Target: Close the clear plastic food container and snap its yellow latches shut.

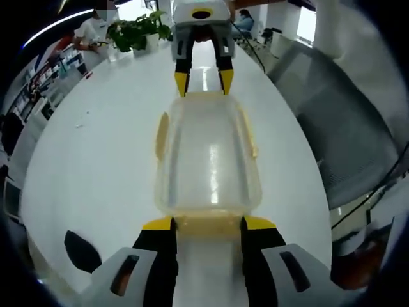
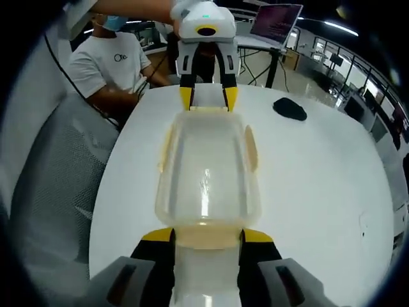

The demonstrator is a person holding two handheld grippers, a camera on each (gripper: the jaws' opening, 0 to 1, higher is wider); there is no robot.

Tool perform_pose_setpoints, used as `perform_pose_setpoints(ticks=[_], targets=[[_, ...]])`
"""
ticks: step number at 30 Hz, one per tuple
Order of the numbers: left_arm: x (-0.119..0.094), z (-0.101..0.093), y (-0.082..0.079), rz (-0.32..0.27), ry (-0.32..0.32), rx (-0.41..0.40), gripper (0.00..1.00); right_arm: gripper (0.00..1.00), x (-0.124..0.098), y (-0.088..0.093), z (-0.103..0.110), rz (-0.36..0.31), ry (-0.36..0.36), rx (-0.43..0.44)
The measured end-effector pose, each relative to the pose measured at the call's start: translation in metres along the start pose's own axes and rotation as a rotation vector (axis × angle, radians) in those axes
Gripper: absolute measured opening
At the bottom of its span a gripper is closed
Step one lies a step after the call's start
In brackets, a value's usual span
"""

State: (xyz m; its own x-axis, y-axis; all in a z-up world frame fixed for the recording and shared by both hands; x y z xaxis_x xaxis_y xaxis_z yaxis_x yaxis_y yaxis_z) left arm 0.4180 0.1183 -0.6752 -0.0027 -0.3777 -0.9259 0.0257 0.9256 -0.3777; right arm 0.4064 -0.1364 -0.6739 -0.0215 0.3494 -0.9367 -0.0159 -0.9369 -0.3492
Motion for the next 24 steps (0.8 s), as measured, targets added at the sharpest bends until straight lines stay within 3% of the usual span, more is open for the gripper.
perform_pose_setpoints(ticks=[14, 24], targets=[[-0.037, -0.007, -0.031, 0.003, -0.017, -0.01, 0.37, 0.36, -0.042, 0.0, 0.007, -0.026, 0.003, -0.006], [-0.039, -0.014, -0.059, 0.001, -0.024, -0.003, 0.37, 0.36, -0.063, 0.018, 0.015, -0.006, 0.011, -0.006]])
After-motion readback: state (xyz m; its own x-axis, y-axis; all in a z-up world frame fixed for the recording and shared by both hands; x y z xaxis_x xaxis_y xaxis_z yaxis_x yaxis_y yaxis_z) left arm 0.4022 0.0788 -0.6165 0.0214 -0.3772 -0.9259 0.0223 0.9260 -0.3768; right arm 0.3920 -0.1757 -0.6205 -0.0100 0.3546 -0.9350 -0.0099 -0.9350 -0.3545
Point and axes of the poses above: the point that each gripper's makers call its tool centre point, and the gripper's own axes: x roughly forward along the fingers, z roughly to its left, y roughly out of its underside, the point moved 9 cm from there along -x, roughly backward along the fingers, and after that the axes turned 10 degrees about z, right-handed, at the moved point
